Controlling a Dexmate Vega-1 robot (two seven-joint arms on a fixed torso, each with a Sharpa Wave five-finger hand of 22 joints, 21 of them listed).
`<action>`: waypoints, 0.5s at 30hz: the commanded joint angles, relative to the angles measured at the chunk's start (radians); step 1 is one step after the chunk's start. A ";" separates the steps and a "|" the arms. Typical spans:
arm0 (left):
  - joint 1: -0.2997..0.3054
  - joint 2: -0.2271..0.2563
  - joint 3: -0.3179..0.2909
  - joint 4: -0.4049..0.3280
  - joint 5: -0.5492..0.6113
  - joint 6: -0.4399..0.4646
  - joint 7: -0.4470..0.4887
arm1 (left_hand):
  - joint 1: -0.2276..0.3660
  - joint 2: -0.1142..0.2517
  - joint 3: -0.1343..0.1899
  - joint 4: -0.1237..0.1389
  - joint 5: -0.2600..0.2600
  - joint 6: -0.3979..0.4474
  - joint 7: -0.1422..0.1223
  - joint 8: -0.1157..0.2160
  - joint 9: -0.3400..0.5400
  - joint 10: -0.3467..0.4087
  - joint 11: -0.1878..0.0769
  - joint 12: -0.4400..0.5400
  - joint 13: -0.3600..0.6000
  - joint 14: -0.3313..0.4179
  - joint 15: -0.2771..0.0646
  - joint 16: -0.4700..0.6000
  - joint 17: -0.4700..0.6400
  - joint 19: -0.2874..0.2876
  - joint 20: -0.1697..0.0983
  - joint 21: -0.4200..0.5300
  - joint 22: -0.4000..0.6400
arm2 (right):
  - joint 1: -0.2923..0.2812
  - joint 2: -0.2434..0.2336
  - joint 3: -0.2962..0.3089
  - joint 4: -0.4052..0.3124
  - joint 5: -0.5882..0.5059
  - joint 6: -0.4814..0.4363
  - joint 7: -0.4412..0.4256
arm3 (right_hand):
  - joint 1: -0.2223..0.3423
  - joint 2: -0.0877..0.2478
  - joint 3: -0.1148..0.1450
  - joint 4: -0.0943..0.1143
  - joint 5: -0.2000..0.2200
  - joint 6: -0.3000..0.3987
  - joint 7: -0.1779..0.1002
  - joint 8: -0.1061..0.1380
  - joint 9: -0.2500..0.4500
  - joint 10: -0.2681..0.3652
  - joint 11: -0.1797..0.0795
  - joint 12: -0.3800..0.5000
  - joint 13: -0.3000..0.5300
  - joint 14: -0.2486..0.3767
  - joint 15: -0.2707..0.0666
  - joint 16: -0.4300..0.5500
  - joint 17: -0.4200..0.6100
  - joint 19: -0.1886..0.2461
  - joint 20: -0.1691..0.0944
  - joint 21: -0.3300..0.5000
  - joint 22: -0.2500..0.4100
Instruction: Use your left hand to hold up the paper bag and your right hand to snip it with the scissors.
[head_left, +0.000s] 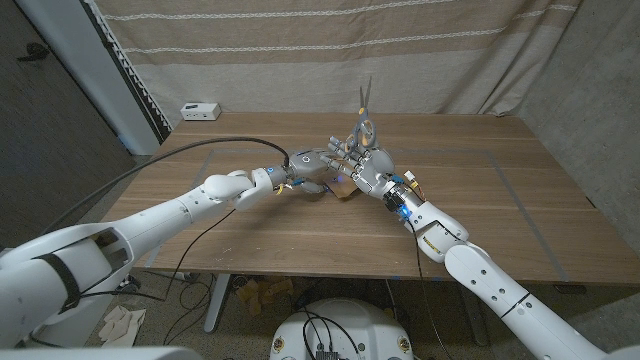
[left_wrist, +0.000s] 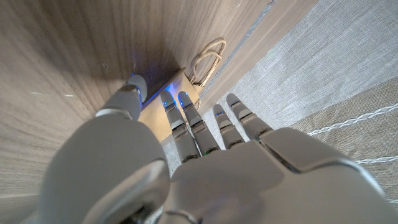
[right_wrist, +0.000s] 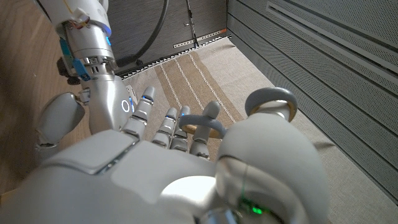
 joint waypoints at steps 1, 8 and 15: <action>-0.016 -0.022 0.024 0.037 -0.016 -0.001 0.007 | -0.028 0.082 0.023 0.027 -0.038 0.025 0.000 0.002 0.004 0.040 0.000 0.017 0.006 0.035 -0.170 0.010 0.004 0.017 -0.063 0.002 0.003 | 0.000 -0.007 0.002 -0.013 0.002 -0.007 -0.014 | -0.011 0.001 -0.006 0.003 -0.004 0.008 -0.002 0.009 0.002 0.011 0.004 -0.003 0.002 0.014 0.002 -0.007 0.003 0.012 0.001 -0.002 0.004; -0.028 -0.029 0.037 0.049 -0.018 -0.004 0.004 | -0.026 0.106 0.045 0.008 -0.057 0.044 0.001 0.012 0.007 0.095 -0.001 0.033 0.015 0.059 -0.167 0.009 0.000 0.028 -0.070 0.004 0.002 | -0.004 -0.007 0.003 -0.014 0.000 0.000 -0.010 | -0.014 0.003 -0.005 0.004 -0.005 0.010 0.000 0.011 0.003 0.013 0.004 -0.005 0.003 0.016 0.002 -0.008 0.003 0.015 0.002 -0.005 0.004; -0.033 -0.040 0.042 0.064 -0.032 -0.003 0.014 | -0.028 0.130 0.072 -0.010 -0.059 0.097 0.001 0.034 0.004 0.175 -0.002 0.057 0.028 0.123 -0.174 0.024 0.007 0.044 -0.067 0.008 0.004 | -0.014 -0.010 0.008 -0.023 0.000 0.007 -0.014 | -0.015 0.005 -0.005 0.004 -0.005 0.012 0.001 0.011 0.003 0.014 0.004 -0.006 0.003 0.018 0.002 -0.009 0.003 0.017 0.003 -0.008 0.004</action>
